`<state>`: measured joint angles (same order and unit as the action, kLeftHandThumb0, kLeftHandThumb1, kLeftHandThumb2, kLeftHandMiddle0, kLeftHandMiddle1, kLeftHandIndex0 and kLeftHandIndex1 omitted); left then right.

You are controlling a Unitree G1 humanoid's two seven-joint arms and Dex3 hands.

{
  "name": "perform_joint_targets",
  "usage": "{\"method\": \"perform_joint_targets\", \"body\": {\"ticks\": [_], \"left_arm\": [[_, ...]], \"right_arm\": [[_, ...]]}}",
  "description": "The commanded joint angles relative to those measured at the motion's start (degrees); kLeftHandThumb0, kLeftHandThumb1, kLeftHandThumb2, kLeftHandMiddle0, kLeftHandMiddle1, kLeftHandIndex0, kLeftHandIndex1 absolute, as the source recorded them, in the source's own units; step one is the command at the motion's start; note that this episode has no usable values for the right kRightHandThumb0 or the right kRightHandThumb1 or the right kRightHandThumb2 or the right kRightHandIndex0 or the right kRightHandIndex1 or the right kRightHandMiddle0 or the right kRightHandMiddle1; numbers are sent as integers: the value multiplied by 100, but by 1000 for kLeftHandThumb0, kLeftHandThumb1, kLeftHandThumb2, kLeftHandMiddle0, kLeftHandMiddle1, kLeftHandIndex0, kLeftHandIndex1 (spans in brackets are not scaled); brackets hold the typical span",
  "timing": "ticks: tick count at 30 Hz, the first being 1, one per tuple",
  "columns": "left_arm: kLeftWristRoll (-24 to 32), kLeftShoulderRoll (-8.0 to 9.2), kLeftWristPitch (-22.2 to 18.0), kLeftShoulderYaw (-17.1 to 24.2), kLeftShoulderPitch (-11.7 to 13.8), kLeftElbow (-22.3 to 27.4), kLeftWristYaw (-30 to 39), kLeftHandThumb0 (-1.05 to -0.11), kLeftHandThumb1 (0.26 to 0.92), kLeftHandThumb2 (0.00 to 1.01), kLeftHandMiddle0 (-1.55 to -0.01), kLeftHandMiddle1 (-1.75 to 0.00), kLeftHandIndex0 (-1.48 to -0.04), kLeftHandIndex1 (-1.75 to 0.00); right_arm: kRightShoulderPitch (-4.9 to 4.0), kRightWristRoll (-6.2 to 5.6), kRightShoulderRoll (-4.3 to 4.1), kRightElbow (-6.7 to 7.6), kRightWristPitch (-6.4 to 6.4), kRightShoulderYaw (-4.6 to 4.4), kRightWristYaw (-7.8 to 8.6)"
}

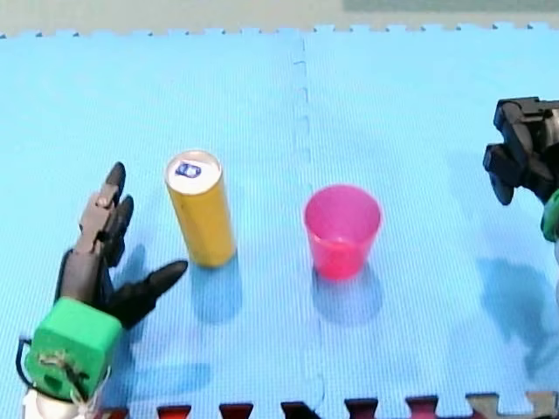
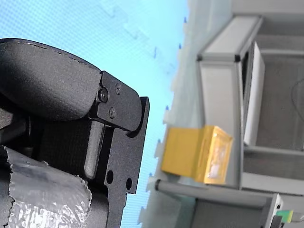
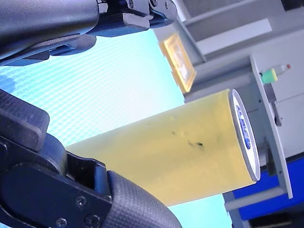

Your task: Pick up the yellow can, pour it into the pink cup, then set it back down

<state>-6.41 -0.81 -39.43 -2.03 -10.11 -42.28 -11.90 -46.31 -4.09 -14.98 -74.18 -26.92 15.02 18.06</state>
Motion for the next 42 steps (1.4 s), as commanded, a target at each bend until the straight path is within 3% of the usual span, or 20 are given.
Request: {"method": "perform_joint_targets", "body": {"ticks": [1,13,42], "left_arm": [[19,20,51,36,94,124,59,-1048,782,4,-156,0,-104,-1],[-54,7,207,64,204,348,182,-1048,765,0,-143,0,-106,-1],[82,-97,636,186,35,457,335,-1048,750,0,-140,-4,-124,-6]], "right_arm": [[-33,6,-14,0,29,-4,-28],[-31,9,3,-4,27,-15,-50],[-16,6,-12,-15,23,-2,-16]]}}
